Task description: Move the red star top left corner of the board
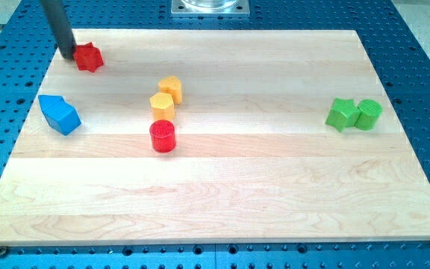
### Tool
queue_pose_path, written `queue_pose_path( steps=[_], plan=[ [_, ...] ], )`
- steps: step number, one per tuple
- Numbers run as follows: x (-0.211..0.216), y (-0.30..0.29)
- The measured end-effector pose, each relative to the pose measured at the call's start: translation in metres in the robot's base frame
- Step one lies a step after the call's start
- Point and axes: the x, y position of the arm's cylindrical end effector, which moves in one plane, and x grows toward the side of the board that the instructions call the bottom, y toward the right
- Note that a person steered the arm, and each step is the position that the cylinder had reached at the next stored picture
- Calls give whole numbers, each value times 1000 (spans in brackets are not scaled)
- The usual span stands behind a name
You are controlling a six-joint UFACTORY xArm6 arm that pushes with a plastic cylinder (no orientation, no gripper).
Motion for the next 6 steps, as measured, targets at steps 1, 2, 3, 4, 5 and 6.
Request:
queue_pose_path(
  steps=[1, 2, 3, 4, 5, 6],
  plan=[
    [64, 2],
    [86, 20],
    [49, 56],
    [-7, 59],
    [-15, 59],
    [67, 54]
  ],
)
